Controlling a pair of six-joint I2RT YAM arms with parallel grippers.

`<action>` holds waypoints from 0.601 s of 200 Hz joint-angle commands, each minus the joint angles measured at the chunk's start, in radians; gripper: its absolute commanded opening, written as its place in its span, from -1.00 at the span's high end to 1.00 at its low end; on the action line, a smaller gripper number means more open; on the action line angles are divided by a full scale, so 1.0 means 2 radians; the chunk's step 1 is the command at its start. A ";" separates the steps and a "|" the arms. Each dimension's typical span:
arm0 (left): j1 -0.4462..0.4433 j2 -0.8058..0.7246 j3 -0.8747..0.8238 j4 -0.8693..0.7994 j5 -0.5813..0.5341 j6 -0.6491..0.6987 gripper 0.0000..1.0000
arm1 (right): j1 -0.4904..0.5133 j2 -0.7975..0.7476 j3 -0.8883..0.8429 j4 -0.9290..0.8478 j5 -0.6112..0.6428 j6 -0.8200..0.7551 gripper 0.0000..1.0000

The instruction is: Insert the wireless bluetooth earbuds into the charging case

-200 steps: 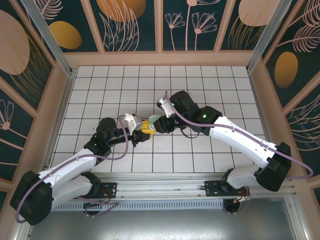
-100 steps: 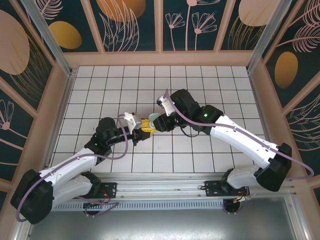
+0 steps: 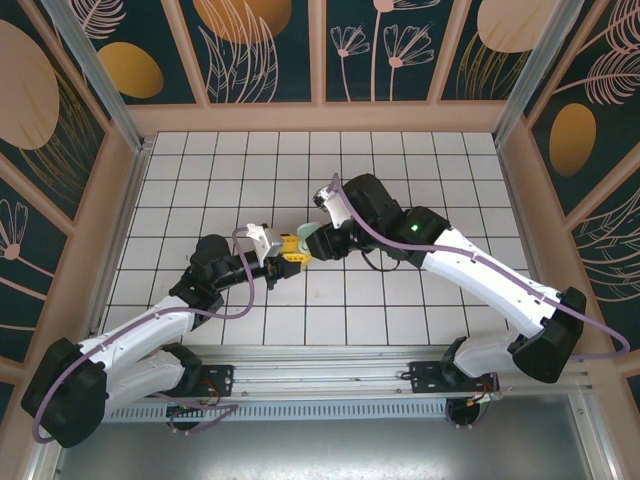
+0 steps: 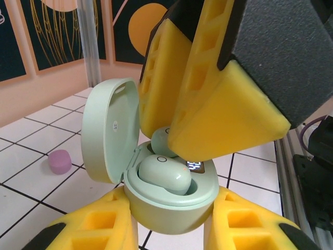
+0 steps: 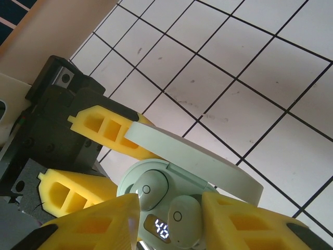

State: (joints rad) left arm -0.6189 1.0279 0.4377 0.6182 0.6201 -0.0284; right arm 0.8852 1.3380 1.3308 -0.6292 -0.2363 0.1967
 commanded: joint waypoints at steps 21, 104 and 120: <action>-0.006 0.007 0.002 0.038 0.041 -0.005 0.98 | -0.002 -0.009 0.027 0.018 0.024 -0.001 0.26; -0.005 0.007 0.003 0.037 0.041 -0.006 0.98 | -0.002 -0.016 0.031 0.014 0.035 -0.004 0.26; -0.005 0.007 0.004 0.037 0.041 -0.007 0.98 | -0.003 -0.016 0.031 0.013 0.037 -0.005 0.26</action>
State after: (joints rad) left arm -0.6189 1.0428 0.4377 0.6510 0.6205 -0.0353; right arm 0.8852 1.3342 1.3422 -0.6342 -0.2253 0.1959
